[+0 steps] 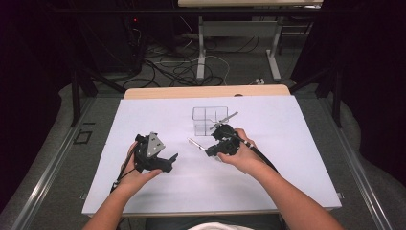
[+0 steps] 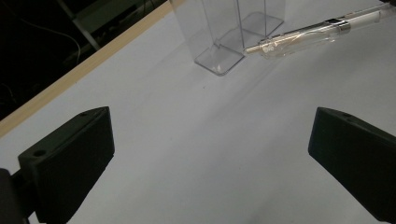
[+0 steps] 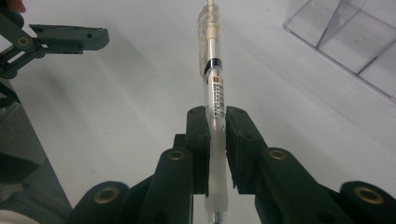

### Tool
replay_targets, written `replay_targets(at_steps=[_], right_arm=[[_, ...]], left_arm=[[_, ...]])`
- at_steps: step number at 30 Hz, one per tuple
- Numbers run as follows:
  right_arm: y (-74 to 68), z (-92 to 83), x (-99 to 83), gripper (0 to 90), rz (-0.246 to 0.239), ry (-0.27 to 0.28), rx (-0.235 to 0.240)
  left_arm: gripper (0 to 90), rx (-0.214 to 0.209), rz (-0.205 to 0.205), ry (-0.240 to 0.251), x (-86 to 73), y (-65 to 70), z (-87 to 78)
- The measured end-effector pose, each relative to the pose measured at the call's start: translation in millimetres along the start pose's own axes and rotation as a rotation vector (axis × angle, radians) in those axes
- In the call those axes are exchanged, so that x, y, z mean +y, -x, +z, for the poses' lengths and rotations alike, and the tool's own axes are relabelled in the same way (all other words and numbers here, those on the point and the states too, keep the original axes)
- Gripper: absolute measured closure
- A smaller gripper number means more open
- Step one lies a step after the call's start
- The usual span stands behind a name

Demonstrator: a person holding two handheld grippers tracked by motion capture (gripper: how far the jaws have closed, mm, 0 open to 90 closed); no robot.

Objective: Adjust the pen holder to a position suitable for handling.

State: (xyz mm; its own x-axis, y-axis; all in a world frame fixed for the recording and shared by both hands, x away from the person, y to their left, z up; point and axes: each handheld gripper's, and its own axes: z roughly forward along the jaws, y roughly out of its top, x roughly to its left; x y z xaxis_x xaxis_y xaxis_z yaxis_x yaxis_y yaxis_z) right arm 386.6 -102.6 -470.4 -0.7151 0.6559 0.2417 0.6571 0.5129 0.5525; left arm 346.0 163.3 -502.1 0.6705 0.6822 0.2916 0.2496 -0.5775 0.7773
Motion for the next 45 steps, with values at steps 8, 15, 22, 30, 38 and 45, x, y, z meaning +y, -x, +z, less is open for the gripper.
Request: replay_targets(at_steps=[8,15,22,30,38,45], right_arm=[[7.1,-16.5,-0.8,79.7,-0.069,0.004,-0.027],[0.8,-26.8,-8.2,79.7,-0.232,0.048,-0.140],[-21.8,-24.5,-23.5,79.7,-0.582,0.090,-0.363],[-45.9,-8.3,-52.4,79.6,-1.086,0.085,-0.604],[-52.6,-3.5,-62.0,79.7,-1.376,0.041,-0.738],[-54.7,-6.9,-55.8,79.6,-1.404,0.023,-0.738]], left_arm=[[2.1,-0.001,0.063,0.012,11.1,9.7,1.9],[5.6,-0.027,0.056,0.007,13.2,13.2,3.8],[9.8,-0.049,0.045,0.016,16.2,11.7,0.3],[15.4,-0.163,-0.079,0.023,20.5,1.6,1.0],[26.3,-0.243,-0.044,-0.024,36.5,-3.1,0.6],[38.8,-0.304,0.069,-0.067,56.0,-0.3,5.9]])
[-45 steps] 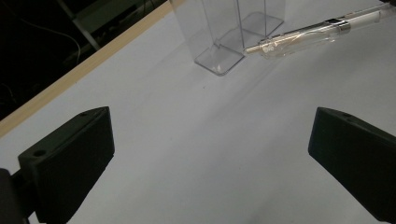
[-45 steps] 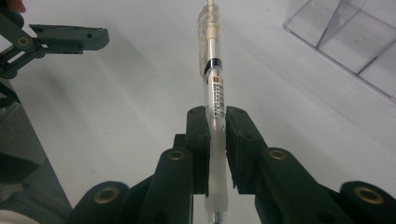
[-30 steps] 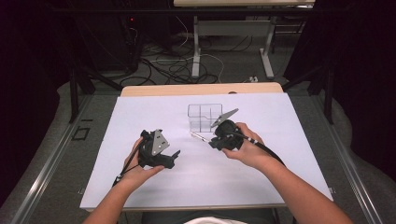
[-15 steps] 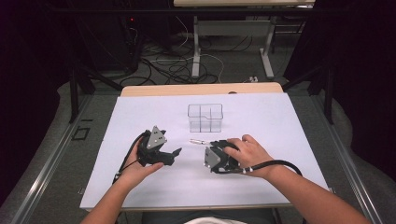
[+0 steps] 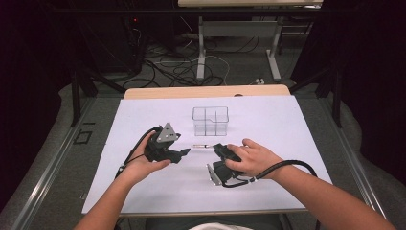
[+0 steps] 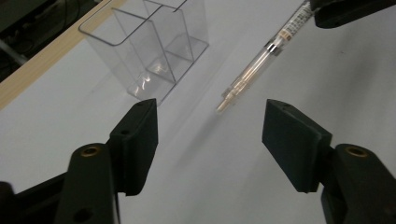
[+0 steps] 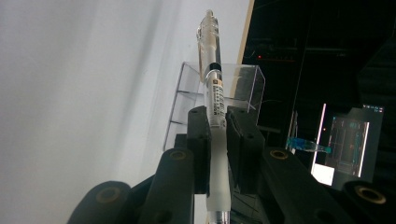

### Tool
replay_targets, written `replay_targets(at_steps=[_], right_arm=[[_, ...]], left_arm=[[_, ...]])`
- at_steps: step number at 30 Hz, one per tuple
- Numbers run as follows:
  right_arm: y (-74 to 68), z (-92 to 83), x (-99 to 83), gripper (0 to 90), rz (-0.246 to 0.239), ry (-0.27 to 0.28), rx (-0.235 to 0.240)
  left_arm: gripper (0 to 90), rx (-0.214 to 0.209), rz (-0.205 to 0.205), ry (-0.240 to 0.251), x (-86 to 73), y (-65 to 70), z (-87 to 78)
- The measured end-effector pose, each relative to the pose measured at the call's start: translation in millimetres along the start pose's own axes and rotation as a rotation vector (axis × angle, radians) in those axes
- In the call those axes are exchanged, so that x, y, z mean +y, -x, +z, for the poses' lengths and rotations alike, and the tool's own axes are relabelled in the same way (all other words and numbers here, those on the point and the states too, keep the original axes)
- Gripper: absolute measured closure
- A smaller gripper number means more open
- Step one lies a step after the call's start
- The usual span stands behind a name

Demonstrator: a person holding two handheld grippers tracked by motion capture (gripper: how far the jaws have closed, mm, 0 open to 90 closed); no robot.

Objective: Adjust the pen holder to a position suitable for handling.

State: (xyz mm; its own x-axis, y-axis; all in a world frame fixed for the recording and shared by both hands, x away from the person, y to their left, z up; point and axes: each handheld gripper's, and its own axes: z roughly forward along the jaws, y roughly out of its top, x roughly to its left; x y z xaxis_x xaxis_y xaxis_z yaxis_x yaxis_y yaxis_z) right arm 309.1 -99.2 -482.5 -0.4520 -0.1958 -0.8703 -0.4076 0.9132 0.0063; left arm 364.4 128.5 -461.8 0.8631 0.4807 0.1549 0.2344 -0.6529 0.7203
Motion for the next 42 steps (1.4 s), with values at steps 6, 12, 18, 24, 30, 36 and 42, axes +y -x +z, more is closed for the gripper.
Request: replay_targets(at_steps=[6,12,18,24,30,36,42], right_arm=[[2.1,-0.5,-0.5,79.6,-0.011,0.003,0.004],[2.7,-0.6,-1.0,79.6,-0.022,0.004,0.010],[2.5,-1.6,1.9,79.6,-0.043,0.014,0.001],[1.9,-2.0,5.3,79.6,-0.049,0.017,0.004],[3.3,-2.1,8.2,79.6,-0.067,0.019,0.006],[3.7,-1.5,10.9,79.6,-0.071,0.021,0.006],[4.6,-1.1,12.3,79.6,-0.075,0.023,-0.005]], left_arm=[[45.3,-0.049,0.126,-0.075,18.7,3.0,6.5],[47.0,-0.082,0.205,-0.134,29.8,6.5,17.1],[52.3,-0.105,0.230,-0.153,37.0,6.8,26.3],[55.5,-0.116,0.246,-0.159,41.4,8.7,31.3],[58.3,-0.125,0.268,-0.175,43.5,9.4,35.2],[61.6,-0.150,0.271,-0.187,45.5,10.9,39.5],[63.4,-0.152,0.292,-0.202,49.7,11.9,42.6]])
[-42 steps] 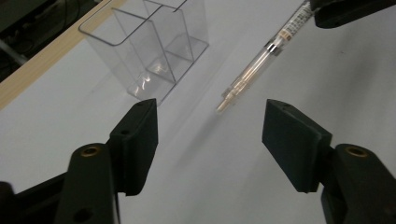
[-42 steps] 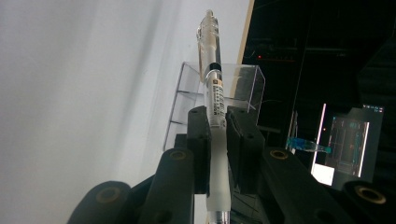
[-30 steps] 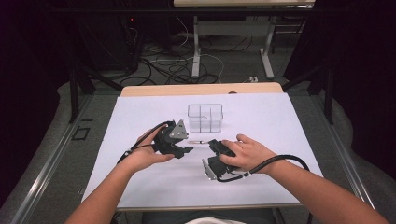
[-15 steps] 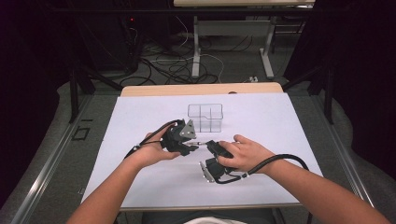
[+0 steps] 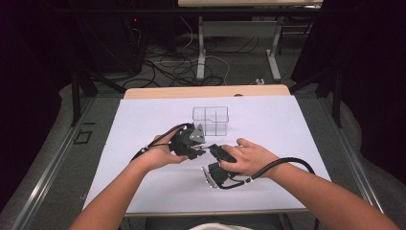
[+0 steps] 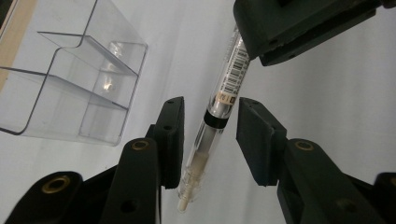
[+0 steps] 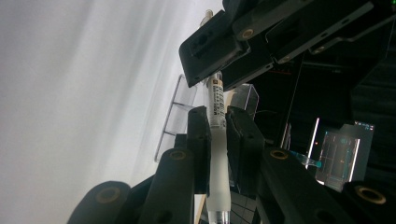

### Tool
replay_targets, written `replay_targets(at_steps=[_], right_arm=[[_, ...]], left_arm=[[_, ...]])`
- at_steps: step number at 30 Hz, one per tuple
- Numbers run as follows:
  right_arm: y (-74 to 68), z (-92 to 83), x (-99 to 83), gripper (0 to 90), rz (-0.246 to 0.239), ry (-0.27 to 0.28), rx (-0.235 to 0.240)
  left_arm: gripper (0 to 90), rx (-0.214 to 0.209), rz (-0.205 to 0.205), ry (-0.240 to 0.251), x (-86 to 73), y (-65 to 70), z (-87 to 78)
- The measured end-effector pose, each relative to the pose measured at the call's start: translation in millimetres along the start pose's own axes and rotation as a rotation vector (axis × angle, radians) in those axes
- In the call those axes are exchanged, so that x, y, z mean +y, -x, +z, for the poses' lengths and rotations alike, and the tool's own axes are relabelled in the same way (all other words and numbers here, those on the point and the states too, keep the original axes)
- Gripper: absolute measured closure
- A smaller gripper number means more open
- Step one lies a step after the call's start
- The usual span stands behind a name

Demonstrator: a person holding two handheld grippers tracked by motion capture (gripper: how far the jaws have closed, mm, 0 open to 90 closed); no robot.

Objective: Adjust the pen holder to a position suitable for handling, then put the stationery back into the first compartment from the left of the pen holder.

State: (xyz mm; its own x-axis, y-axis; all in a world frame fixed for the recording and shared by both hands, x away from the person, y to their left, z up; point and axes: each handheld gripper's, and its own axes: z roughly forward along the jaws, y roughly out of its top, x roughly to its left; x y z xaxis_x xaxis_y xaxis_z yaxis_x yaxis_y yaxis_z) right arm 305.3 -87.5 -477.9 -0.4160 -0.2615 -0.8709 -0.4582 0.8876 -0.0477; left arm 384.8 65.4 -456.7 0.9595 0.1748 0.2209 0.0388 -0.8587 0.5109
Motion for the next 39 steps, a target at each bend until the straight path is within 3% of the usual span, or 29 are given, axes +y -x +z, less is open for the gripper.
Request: replay_targets(at_steps=[9,13,14,28,30,35,39], right_arm=[[-1.1,1.1,0.4,79.6,-0.015,0.002,-0.002],[-2.2,1.9,1.0,79.6,-0.015,0.003,0.003],[-3.2,2.5,1.0,79.6,-0.016,0.008,-0.014],[-3.9,4.3,1.6,79.5,-0.034,-0.001,0.012],[-4.5,4.7,2.0,79.4,-0.037,0.007,-0.011],[-4.8,4.5,1.8,79.2,-0.045,0.004,-0.007],[-6.3,5.1,-1.7,72.0,-0.020,0.018,-0.015]], left_arm=[[69.7,-0.011,0.013,-0.026,5.7,1.3,3.6],[73.6,-0.008,0.052,-0.066,8.0,2.9,3.4],[74.3,-0.002,0.058,-0.064,8.2,3.6,3.5],[79.4,0.019,0.151,-0.087,8.0,8.5,4.7],[79.5,0.019,0.152,-0.085,7.4,8.6,4.0],[79.5,0.029,0.154,-0.081,6.7,8.6,4.3],[79.6,0.046,0.135,-0.089,5.0,5.3,5.4]])
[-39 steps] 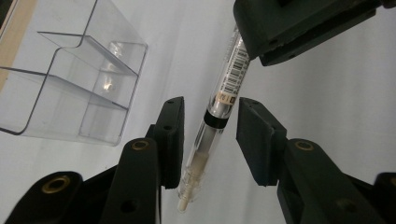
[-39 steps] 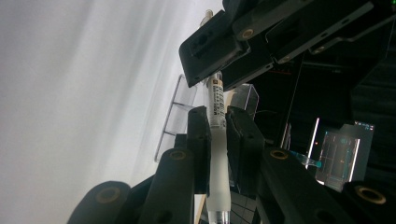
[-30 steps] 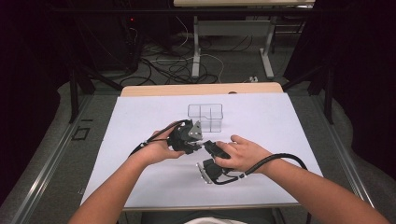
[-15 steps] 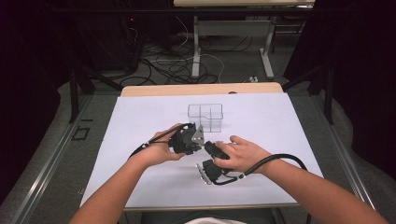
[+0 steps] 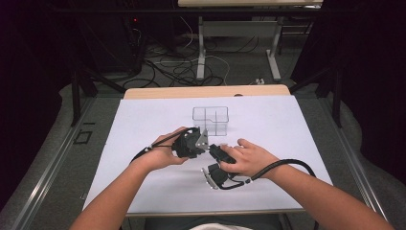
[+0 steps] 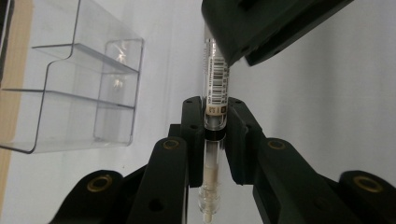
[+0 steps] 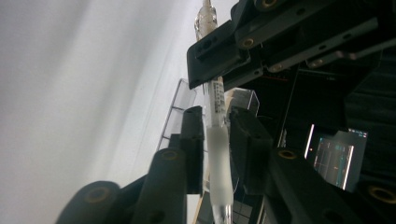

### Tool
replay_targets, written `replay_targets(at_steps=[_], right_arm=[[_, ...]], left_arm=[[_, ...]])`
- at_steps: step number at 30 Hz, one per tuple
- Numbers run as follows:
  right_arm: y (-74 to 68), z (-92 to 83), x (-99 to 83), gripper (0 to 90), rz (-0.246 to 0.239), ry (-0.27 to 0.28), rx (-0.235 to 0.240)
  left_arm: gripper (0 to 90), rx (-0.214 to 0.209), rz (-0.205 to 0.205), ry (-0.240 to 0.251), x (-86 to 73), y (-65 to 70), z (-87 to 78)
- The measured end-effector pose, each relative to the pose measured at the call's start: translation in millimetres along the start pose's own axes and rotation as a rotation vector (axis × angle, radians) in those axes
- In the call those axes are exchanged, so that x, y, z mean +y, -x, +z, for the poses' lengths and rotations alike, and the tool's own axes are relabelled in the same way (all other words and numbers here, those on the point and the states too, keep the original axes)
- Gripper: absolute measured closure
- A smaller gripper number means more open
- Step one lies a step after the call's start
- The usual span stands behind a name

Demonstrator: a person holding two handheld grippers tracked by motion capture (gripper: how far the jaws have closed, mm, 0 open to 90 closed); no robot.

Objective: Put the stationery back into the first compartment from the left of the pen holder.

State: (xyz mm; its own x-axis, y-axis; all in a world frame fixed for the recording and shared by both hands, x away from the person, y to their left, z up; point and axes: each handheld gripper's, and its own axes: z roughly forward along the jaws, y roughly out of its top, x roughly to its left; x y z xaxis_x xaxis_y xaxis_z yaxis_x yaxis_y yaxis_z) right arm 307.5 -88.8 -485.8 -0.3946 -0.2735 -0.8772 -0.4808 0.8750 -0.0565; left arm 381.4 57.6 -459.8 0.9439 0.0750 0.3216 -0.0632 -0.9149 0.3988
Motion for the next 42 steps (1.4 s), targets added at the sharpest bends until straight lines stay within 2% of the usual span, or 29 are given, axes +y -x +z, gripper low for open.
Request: replay_targets(at_steps=[8,12,13,14,15,16,17,20,21,22,23,24,25,26,27,29,31,32,33,34,35,36,37,39,40,41,42], right_arm=[[-4.0,-3.8,-12.9,54.6,0.026,0.042,-0.038],[-6.9,-5.4,-21.3,44.9,0.084,0.051,-0.086],[-6.6,-5.7,-23.2,40.8,0.075,0.064,-0.113],[-7.0,-6.4,-25.4,37.3,0.087,0.080,-0.137],[-6.5,-7.0,-27.8,38.3,0.105,0.085,-0.134],[-7.0,-7.1,-30.0,38.7,0.151,0.076,-0.107],[-8.2,-5.9,-32.5,38.5,0.185,0.084,-0.118],[-9.8,-7.4,-39.7,39.0,0.261,0.083,-0.113],[-11.6,-8.0,-41.0,37.9,0.312,0.087,-0.113],[-10.9,-8.9,-42.9,35.9,0.341,0.098,-0.107],[-12.7,-8.1,-44.6,32.8,0.429,0.140,-0.098],[-10.9,-13.1,-45.9,29.6,0.474,0.101,-0.046],[-13.3,-8.7,-47.8,26.3,0.535,0.157,-0.086],[-11.5,-11.6,-50.3,22.1,0.549,0.108,-0.067],[-12.3,-11.1,-51.4,18.3,0.576,0.094,-0.077],[-13.5,-8.8,-55.8,15.0,0.641,0.068,-0.075],[-13.7,-6.8,-61.4,13.3,0.687,0.052,-0.067],[-13.8,-5.7,-64.1,10.7,0.711,0.049,-0.060],[-13.9,-4.7,-67.2,5.8,0.751,0.039,-0.052],[-13.8,-3.7,-68.8,0.1,0.771,0.034,-0.051],[-12.5,-2.7,-72.3,0.0,0.785,0.028,-0.052],[-13.7,-2.3,-73.2,0.0,0.859,0.041,-0.029],[-14.2,-2.7,-75.3,0.0,0.908,0.052,-0.018],[-15.1,-3.8,-80.1,0.0,0.961,0.076,-0.026],[-15.7,-4.1,-81.6,0.0,0.991,0.080,-0.018],[-16.2,-5.0,-83.3,0.0,1.015,0.080,-0.015],[-16.3,-5.0,-84.4,0.0,1.022,0.085,-0.017]], left_arm=[[79.6,0.024,-0.059,0.015,-3.4,-9.6,-3.1],[79.5,0.033,-0.116,0.039,-4.1,-14.4,-4.0],[79.5,0.035,-0.124,0.047,-4.3,-16.0,-4.3],[79.5,0.038,-0.137,0.056,-4.6,-17.4,-4.6],[79.6,0.038,-0.146,0.059,-4.8,-19.0,-5.4],[79.6,0.040,-0.160,0.069,-5.2,-20.1,-5.8],[79.6,0.044,-0.172,0.075,-5.5,-21.7,-6.4],[79.6,0.054,-0.211,0.103,-6.5,-26.1,-9.2],[79.6,0.053,-0.228,0.117,-7.1,-27.7,-10.0],[79.6,0.058,-0.243,0.136,-7.6,-29.5,-10.2],[79.5,0.063,-0.253,0.145,-7.9,-31.4,-11.3],[79.5,0.063,-0.263,0.157,-8.1,-33.1,-12.3],[79.5,0.064,-0.279,0.174,-8.2,-34.9,-13.3],[79.6,0.068,-0.288,0.183,-8.1,-35.9,-14.1],[79.5,0.068,-0.299,0.198,-8.4,-37.3,-15.2],[79.6,0.059,-0.336,0.235,-9.2,-40.2,-16.8],[79.5,0.058,-0.360,0.260,-10.1,-43.2,-18.6],[79.6,0.061,-0.376,0.277,-10.6,-44.7,-19.7],[79.6,0.062,-0.385,0.289,-10.9,-45.7,-20.4],[79.5,0.066,-0.404,0.305,-11.3,-46.8,-21.6],[79.5,0.068,-0.420,0.323,-11.9,-48.6,-23.2],[79.5,0.077,-0.433,0.344,-12.6,-50.5,-24.7],[79.6,0.079,-0.444,0.363,-13.5,-53.2,-26.6],[79.5,0.089,-0.492,0.414,-14.6,-56.5,-29.6],[79.6,0.097,-0.533,0.452,-14.6,-57.9,-31.5],[79.6,0.098,-0.547,0.462,-14.9,-59.2,-33.2],[79.5,0.124,-0.563,0.492,-14.9,-60.8,-33.7]])
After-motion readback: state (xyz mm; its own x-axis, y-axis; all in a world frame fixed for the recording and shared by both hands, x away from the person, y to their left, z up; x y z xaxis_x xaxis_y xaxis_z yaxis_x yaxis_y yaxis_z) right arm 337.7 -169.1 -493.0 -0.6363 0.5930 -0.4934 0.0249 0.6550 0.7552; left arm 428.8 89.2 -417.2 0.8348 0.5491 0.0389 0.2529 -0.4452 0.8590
